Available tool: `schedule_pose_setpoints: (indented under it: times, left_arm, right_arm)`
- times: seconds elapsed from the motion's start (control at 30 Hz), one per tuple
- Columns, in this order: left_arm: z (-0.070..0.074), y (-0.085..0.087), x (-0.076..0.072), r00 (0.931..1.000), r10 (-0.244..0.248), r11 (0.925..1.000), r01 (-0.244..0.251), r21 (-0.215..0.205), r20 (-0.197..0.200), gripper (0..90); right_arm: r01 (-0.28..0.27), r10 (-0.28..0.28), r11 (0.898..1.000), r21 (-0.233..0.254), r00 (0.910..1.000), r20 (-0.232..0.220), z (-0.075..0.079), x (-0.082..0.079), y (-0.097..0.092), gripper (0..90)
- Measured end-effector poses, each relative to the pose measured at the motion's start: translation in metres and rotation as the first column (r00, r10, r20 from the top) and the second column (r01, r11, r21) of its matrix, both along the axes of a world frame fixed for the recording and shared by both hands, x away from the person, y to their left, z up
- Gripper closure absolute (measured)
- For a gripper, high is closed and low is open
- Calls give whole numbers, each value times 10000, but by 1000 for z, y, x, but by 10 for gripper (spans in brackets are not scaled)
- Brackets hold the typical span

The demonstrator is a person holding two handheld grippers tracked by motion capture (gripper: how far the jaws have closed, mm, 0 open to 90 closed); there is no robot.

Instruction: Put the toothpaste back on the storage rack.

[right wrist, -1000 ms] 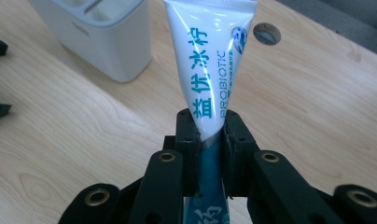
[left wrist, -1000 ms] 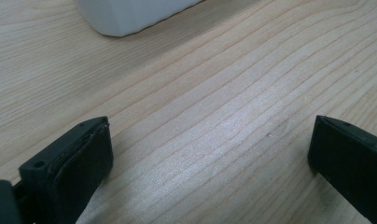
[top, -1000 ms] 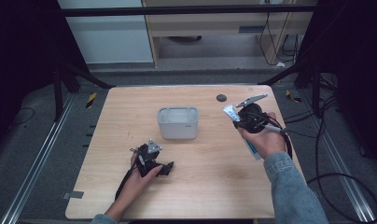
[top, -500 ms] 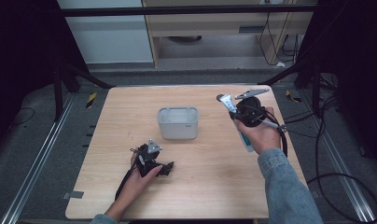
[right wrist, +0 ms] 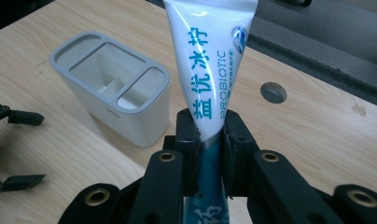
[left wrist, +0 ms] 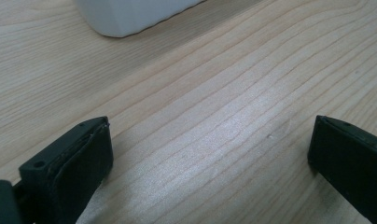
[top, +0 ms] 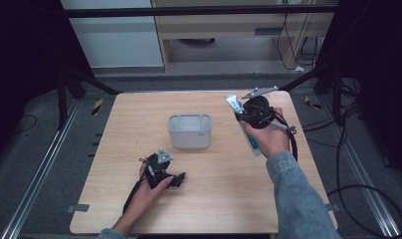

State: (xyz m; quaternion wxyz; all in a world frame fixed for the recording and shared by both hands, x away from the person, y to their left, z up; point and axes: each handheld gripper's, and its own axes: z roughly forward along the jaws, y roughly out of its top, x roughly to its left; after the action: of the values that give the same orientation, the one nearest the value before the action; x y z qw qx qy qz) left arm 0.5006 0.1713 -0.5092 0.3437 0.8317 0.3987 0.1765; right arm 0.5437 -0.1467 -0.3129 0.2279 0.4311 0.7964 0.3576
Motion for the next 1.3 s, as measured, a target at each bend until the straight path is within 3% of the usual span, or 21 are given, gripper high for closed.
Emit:
schedule_pose_setpoints:
  times: [0.13,0.43,0.67,1.03,1.3]
  left_arm:
    - [0,0,0,10000,0,10000,0,4,-9,0]
    - [0,-1,1,10000,72,10000,-72,28,-7,0]
    - [0,-2,1,9999,123,9999,-123,19,9,0]
    - [0,-3,-2,9990,448,9990,-448,49,-2,0]
    - [0,-4,-1,9987,513,9987,-513,17,-2,0]
  right_arm:
    - [-29,29,9994,334,10000,-9,0,5,5,791]
    - [-298,293,9987,424,9995,120,4,11,14,791]
    - [-540,520,9950,844,9983,262,3,19,16,791]
    - [-930,867,9898,1084,9943,614,18,22,16,791]
    - [-1247,1145,9862,1087,9889,951,35,30,31,791]
